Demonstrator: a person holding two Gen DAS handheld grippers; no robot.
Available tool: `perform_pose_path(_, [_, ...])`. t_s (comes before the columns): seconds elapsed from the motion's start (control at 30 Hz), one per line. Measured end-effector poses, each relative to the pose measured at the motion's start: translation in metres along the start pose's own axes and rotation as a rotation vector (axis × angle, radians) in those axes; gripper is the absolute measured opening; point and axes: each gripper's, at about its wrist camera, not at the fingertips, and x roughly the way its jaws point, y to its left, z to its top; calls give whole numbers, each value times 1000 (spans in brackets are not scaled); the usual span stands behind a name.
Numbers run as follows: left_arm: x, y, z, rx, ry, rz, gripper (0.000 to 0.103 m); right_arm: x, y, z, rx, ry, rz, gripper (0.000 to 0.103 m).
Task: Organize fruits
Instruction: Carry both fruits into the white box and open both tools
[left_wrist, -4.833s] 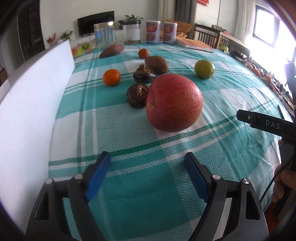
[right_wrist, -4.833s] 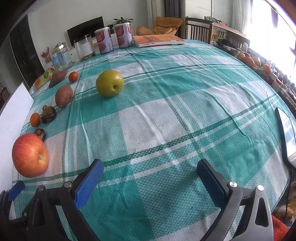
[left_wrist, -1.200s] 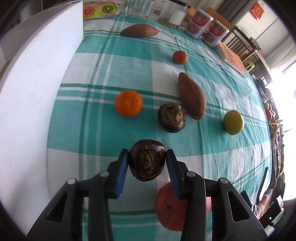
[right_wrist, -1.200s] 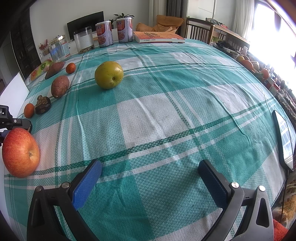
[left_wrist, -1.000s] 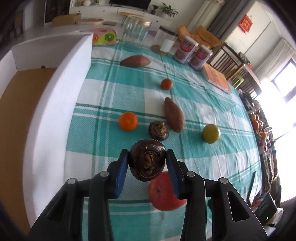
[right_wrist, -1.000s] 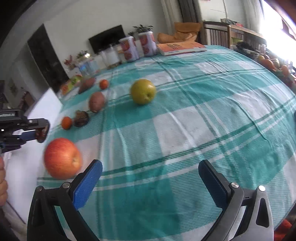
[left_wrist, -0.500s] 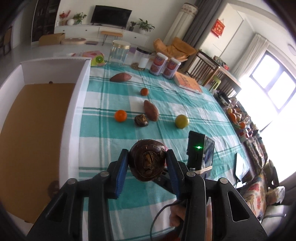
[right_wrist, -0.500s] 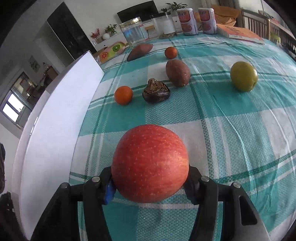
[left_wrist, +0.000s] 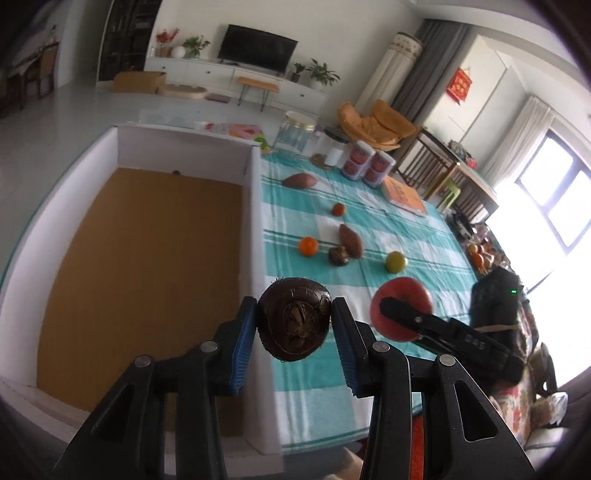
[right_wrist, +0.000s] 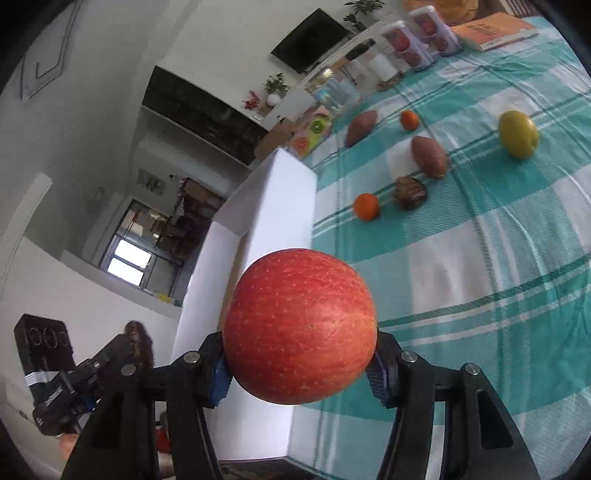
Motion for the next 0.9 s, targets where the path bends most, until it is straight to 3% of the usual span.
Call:
perform_pose_path(0.17, [10, 65, -6, -88, 9, 184, 42, 67, 89, -24, -219, 170, 68, 59])
perform_pose_path(0.33, [21, 101, -24, -132, 51, 287, 42, 128, 122, -63, -399, 311, -20, 59])
perform_pose_path(0.5, [26, 116, -36, -148, 73, 346, 43, 159, 134, -84, -554, 359, -120, 59])
perform_pose_path(0.57, [30, 119, -36, -160, 73, 362, 47, 161, 135, -85, -591, 335, -151, 61])
perform_pose_path(0.7, [24, 109, -27, -173, 2, 370, 87, 138, 135, -66, -604, 225, -164, 66])
perform_pose_path(0.77, [16, 93, -19, -145, -63, 361, 88, 114, 129, -50, -598, 132, -179, 74])
perform_pose_path(0.8, [11, 82, -15, -119, -93, 352, 89, 99, 124, -43, -589, 80, -195, 82])
perform_pose_path(0.9, [5, 42, -8, -33, -161, 297, 91, 53, 90, -19, -536, -76, -299, 98])
